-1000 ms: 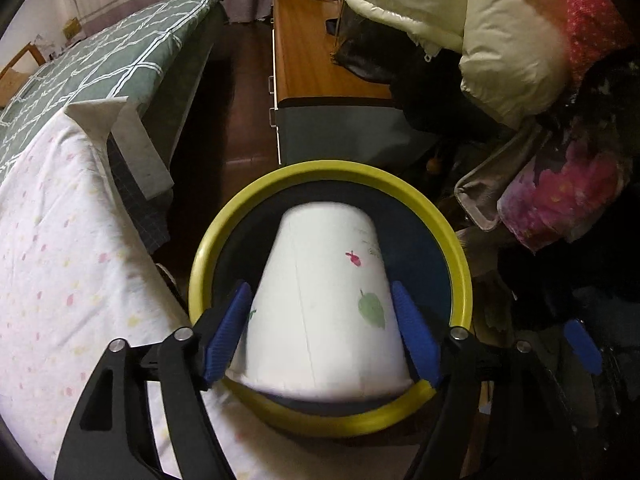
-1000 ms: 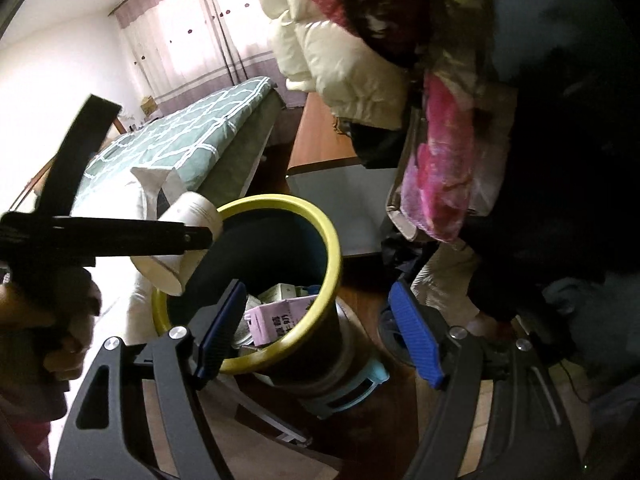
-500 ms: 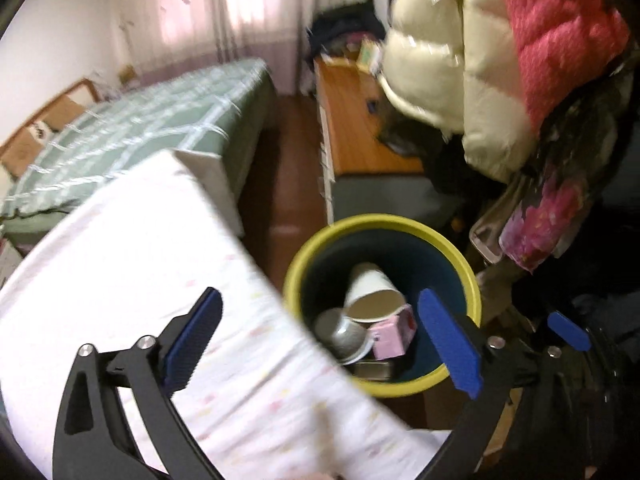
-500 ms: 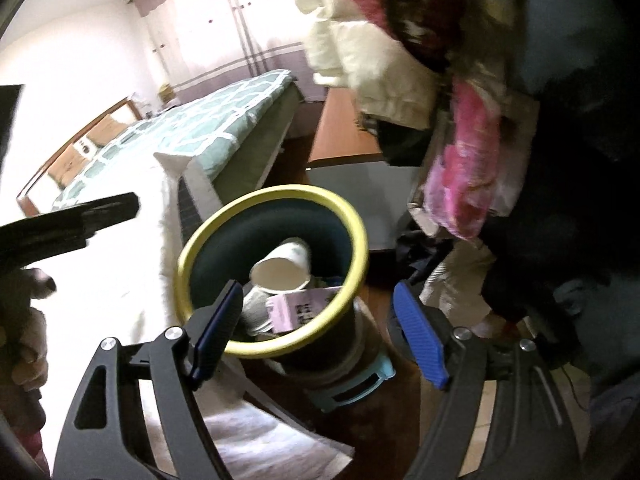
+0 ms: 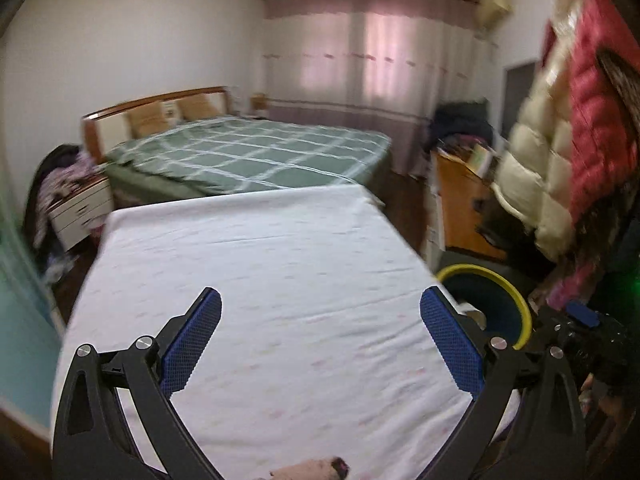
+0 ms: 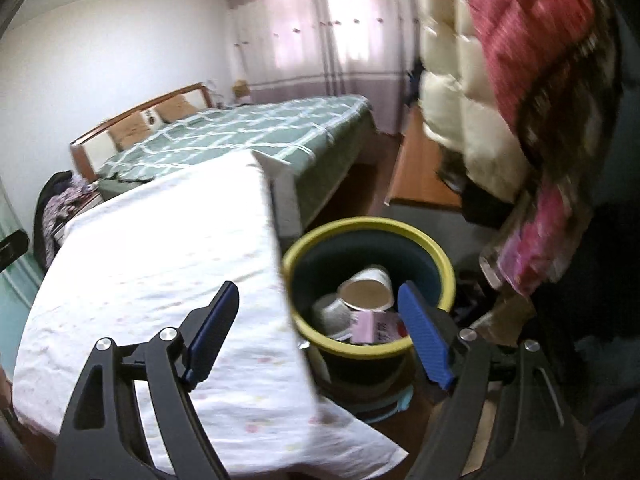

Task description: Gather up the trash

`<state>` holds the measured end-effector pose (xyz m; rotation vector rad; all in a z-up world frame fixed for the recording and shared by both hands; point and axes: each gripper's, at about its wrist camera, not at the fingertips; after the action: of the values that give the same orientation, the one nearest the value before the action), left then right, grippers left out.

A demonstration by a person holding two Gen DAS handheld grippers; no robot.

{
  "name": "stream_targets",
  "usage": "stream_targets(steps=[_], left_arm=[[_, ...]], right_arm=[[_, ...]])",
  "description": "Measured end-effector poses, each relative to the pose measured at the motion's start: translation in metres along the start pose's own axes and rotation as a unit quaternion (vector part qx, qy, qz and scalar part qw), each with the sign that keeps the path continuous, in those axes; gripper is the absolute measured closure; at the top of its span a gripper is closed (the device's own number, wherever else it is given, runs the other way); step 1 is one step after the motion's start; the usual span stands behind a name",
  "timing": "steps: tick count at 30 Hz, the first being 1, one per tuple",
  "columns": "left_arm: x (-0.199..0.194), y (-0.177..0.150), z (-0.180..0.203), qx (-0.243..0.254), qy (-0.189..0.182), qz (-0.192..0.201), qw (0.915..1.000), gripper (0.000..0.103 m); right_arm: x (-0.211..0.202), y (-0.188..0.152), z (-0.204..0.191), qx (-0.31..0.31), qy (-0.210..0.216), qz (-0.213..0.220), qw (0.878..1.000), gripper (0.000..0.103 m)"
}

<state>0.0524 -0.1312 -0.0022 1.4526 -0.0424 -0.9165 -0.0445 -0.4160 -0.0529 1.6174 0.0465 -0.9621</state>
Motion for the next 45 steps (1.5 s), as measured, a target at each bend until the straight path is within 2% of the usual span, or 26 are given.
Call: stream_targets(steps=[5, 13, 45], left_arm=[[-0.052, -0.023, -0.031, -0.020, 0.049, 0.024, 0.9983, 0.005], [-0.080, -0.044, -0.045, -0.023, 0.063, 0.029, 0.9973, 0.005], [-0.074, -0.045, -0.035, -0.023, 0.067, 0.025, 0.9972, 0.005]], right_arm=[[-0.022, -0.001, -0.020, -0.019, 0.019, 0.021, 0.999, 0.024], [-0.043, -0.008, -0.034, -0.036, 0.027, 0.037, 0.998, 0.022], [-0.040, -0.006, -0.042, -0.035, 0.035, 0.034, 0.998, 0.022]])
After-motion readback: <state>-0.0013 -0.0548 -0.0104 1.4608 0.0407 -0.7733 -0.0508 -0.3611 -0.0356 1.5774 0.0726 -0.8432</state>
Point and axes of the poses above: each gripper's, at about its wrist camera, not at the fingertips, and x roughly the way its jaws point, z to its right, y to its top, and after that the axes turned 14 degrees about -y, right-handed
